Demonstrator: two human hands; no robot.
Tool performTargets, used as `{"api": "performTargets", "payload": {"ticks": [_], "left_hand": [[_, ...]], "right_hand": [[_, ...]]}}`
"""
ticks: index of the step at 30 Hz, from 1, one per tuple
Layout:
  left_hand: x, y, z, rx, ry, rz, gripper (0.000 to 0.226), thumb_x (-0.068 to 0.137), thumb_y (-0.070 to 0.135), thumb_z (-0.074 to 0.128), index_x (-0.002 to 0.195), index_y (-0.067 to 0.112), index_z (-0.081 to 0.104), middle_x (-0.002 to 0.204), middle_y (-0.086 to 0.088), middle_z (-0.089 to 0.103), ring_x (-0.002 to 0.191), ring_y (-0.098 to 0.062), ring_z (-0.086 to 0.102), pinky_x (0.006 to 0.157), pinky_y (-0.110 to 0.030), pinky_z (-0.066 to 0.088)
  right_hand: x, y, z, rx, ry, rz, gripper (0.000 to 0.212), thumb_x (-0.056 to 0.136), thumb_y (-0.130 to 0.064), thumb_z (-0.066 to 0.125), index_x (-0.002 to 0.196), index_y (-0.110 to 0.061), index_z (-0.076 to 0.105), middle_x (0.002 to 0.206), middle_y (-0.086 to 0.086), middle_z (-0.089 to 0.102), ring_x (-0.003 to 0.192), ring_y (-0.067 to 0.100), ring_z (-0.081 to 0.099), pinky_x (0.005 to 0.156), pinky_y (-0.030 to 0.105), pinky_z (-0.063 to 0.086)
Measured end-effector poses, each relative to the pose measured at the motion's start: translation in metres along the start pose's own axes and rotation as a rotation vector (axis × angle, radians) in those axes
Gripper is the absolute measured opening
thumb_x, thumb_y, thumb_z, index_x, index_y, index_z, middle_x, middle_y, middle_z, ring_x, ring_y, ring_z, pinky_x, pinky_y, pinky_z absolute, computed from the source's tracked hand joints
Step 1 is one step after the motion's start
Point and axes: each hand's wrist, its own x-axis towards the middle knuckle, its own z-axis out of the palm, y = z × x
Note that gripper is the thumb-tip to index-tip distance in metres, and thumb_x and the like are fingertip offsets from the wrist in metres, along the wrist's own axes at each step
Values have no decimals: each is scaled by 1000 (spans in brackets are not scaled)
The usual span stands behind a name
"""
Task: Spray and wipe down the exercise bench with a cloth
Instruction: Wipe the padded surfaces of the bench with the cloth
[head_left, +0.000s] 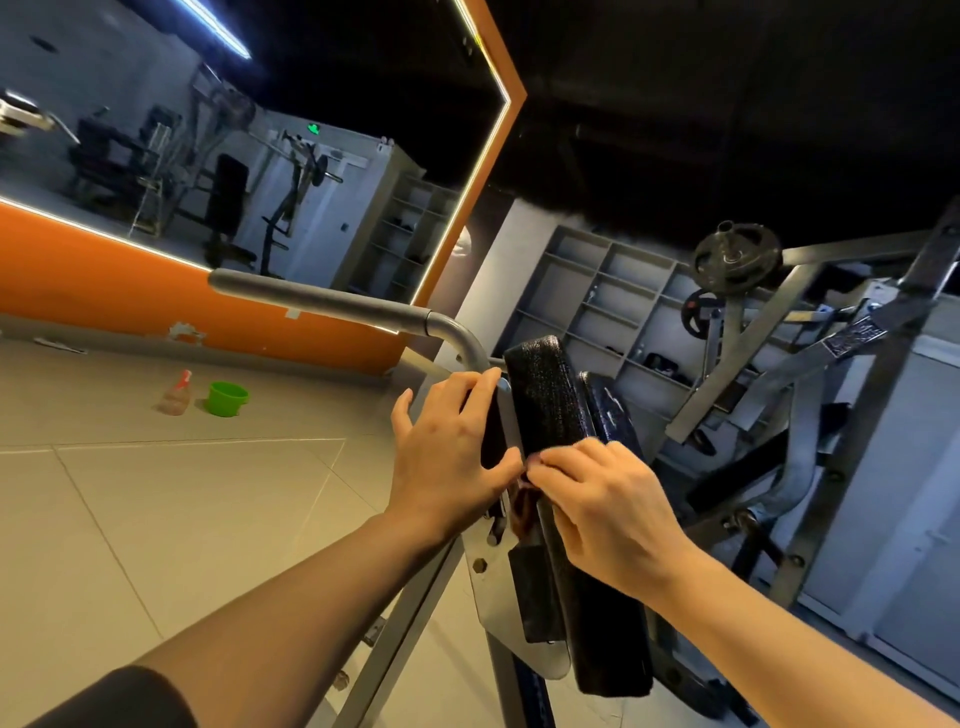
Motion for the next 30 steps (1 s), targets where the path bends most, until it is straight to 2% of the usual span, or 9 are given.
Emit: {"api": "performTargets", "payload": {"ticks": [3, 5, 7, 10, 13, 18, 24, 28, 30], "left_hand": [[0, 1, -1, -8, -9, 1, 73, 78, 53, 50, 143, 23, 41, 134, 0, 49, 127, -20, 45, 114, -57, 19], [0, 1, -3, -6, -24, 1, 73, 78, 54, 50, 143, 24, 40, 135, 1, 48, 128, -19, 43, 115, -58, 18], [1, 1, -4, -3, -23, 3, 72, 78, 55, 51, 143, 25, 40, 134, 3, 49, 127, -18, 43, 115, -59, 18], [1, 0, -2, 5, -16, 8, 73, 78, 55, 53, 142, 25, 40, 132, 4, 49, 125, -16, 44, 114, -59, 20], [1, -1, -2, 9, -9, 12, 72, 78, 55, 52, 143, 26, 39, 133, 5, 49, 125, -15, 45, 114, -59, 21], [1, 0, -4, 10, -16, 6, 71, 79, 55, 50, 142, 25, 42, 132, 4, 50, 124, -16, 46, 114, -57, 19], [0, -1, -5, 9, -45, 4, 74, 79, 57, 46, 146, 27, 35, 135, 5, 45, 128, -15, 40, 115, -53, 14], [0, 0, -4, -8, -27, 2, 73, 78, 55, 49, 144, 25, 38, 133, 4, 47, 126, -16, 43, 115, -55, 16], [1, 1, -5, -17, -23, 0, 73, 77, 54, 50, 144, 25, 39, 133, 4, 48, 126, -16, 44, 115, -56, 17]], "right_hand": [[30, 7, -12, -13, 267, 118, 34, 88, -25, 47, 108, -9, 70, 102, 9, 70, 87, 27, 65, 69, 37, 52], [58, 14, -15, -129, 315, 174, 28, 86, -25, 53, 99, -7, 71, 101, 12, 70, 91, 31, 65, 73, 39, 52], [81, 18, -12, -244, 199, 226, 23, 83, -24, 65, 97, -7, 72, 109, 14, 68, 101, 33, 61, 79, 40, 50], [87, 14, 10, -212, -39, 200, 43, 85, -33, 64, 123, -11, 61, 140, 14, 50, 133, 35, 40, 105, 53, 34], [71, 10, 17, -132, -54, 129, 55, 86, -35, 57, 136, -12, 53, 149, 13, 43, 143, 36, 29, 109, 68, 25], [46, 6, 8, -149, -45, 115, 38, 81, -21, 61, 116, -11, 69, 131, 11, 61, 126, 34, 52, 89, 49, 48], [15, -2, 1, -51, 23, 33, 31, 80, -16, 49, 93, -9, 75, 97, 5, 72, 83, 24, 63, 60, 34, 54], [41, 2, -5, -105, 217, 123, 26, 85, -19, 53, 93, -6, 73, 101, 11, 72, 91, 29, 65, 68, 37, 54], [62, 7, -2, -168, 192, 173, 29, 88, -25, 54, 99, -5, 73, 108, 13, 70, 100, 31, 63, 74, 39, 54]]}}
